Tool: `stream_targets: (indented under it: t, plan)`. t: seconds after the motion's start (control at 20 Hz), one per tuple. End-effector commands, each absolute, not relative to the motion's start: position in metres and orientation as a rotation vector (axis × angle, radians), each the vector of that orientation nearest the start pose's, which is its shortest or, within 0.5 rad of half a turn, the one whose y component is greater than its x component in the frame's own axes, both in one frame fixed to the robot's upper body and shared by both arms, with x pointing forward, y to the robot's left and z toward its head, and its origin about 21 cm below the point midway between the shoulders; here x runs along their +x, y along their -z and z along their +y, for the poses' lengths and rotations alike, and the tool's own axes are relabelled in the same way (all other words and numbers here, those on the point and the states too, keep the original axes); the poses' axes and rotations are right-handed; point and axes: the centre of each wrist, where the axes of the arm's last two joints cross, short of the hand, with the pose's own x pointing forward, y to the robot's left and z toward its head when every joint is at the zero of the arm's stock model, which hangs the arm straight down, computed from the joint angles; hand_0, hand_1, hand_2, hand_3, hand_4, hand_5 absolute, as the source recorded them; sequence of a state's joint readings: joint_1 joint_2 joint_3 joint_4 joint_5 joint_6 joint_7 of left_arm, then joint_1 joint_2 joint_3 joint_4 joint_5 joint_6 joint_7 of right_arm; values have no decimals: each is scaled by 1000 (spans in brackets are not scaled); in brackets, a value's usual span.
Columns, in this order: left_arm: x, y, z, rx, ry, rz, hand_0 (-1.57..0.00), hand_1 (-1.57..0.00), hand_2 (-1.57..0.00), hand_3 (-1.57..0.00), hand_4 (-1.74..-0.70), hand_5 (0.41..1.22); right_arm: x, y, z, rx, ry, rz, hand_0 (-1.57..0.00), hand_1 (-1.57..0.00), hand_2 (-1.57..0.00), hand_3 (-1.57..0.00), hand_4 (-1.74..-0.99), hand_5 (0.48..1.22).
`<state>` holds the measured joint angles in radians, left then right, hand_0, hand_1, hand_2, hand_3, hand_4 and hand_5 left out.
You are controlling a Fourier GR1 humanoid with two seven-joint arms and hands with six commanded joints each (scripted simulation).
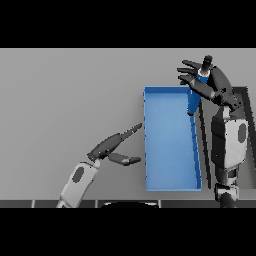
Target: Pick up the blue pipe and place it into the blue bin.
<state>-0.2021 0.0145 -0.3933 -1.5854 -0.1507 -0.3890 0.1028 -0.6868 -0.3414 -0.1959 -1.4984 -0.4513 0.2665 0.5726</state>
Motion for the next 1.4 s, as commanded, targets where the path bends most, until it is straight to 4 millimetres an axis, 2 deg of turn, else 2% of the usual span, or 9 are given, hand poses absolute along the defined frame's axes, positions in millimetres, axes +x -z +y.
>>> stream_targets:
  t: [0.0, 0.4, 0.45, 0.65, 0.7, 0.8, 0.95, 1.2, 1.35]
  plan:
    - [266, -45, 115, -426, 877, -1543, 1, 1, 1, 1, -877, 422, 355, -211, -277, 274, -288, -1581, -1571, -1571, -1571, -1571, -1741, 1221]
    - [261, -46, 115, -436, 878, -1564, 1, 1, 1, 1, -888, 422, 327, -143, -282, 70, -166, -1305, -1571, -1571, -1571, -1521, -1741, 1221]
    - [261, -45, 116, -433, 880, -1550, 1, 1, 1, 1, -887, 420, 322, -137, -279, 50, -163, -1276, -1571, -1571, -1571, -1255, -1741, 1221]
    - [261, -45, 115, -427, 886, -1547, 1, 1, 1, 1, -883, 421, 317, -130, -270, -41, -168, -1258, -1571, -1548, -1571, -847, -1741, 1221]
    - [261, -46, 113, -428, 887, -1549, 1, 1, 1, 1, -882, 421, 317, -125, -267, -58, -173, -1261, -1465, -1336, -1339, -788, -1678, 1221]
    - [260, -46, 113, -427, 888, -1549, 1, 1, 1, 1, -878, 422, 324, -122, -267, -98, -183, -1210, -937, -855, -856, -504, -1503, 1221]
    - [259, -50, 117, -431, 883, -1560, 1, 1, 1, 1, -878, 428, 328, -110, -267, -115, -304, -1076, -479, -437, -438, -258, -1275, 1186]
    - [258, -47, 113, -432, 877, -1543, 1, 1, 1, 1, -886, 428, 326, -100, -272, -170, -527, -867, -156, -143, -143, -84, -1083, 934]
    - [254, -44, 113, -437, 877, -1553, 1, 1, 1, 1, -885, 427, 320, -98, -265, -182, -564, -842, -80, -73, -73, -42, -1063, 846]
